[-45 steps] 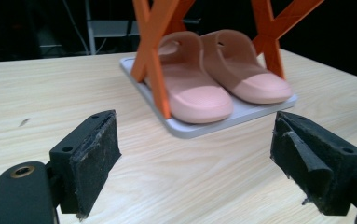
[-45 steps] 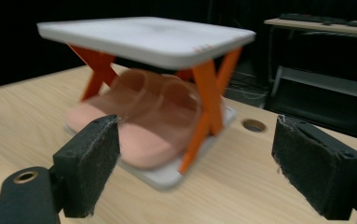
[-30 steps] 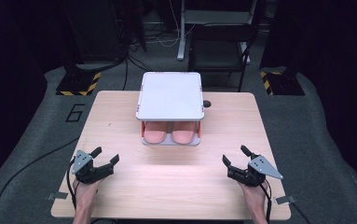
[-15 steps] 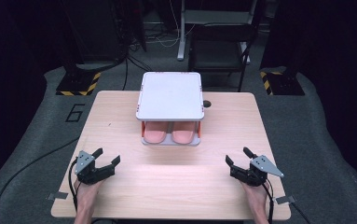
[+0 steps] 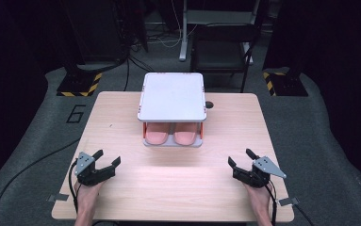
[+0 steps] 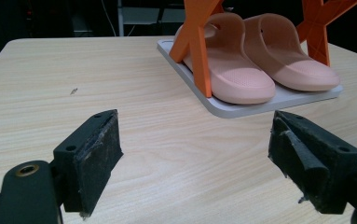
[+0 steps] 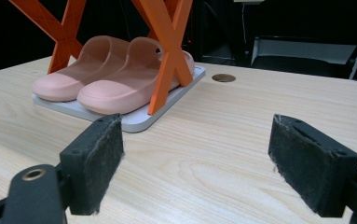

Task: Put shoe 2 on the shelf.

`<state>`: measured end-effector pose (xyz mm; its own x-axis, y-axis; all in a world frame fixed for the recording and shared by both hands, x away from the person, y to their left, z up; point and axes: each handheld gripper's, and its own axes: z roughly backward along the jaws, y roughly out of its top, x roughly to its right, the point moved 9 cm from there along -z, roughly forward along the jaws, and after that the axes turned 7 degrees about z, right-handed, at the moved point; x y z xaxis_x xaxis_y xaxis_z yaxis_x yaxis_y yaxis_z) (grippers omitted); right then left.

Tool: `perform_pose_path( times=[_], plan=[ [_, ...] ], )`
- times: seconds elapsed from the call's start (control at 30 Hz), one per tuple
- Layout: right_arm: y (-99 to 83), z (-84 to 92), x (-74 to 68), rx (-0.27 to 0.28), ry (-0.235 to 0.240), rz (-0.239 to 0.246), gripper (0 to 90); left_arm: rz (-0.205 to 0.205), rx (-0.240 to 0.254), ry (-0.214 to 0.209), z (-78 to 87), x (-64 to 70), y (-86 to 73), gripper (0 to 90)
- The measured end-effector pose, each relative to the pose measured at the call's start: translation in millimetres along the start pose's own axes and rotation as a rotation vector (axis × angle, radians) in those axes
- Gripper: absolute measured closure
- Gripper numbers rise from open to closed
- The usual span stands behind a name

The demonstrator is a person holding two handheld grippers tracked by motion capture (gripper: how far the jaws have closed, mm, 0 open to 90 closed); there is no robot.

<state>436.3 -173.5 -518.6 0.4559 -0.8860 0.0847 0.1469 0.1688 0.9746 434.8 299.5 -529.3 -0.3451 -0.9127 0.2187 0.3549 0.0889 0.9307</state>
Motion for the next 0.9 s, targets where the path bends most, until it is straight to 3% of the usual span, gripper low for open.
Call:
perform_pose_path(
  times=[0.9],
  plan=[
    [-2.2,-1.5,0.1,-0.011,0.0,-0.028,17.9,0.015,-0.005,0.015,3.3,-5.7,0.0,16.9]
  ],
)
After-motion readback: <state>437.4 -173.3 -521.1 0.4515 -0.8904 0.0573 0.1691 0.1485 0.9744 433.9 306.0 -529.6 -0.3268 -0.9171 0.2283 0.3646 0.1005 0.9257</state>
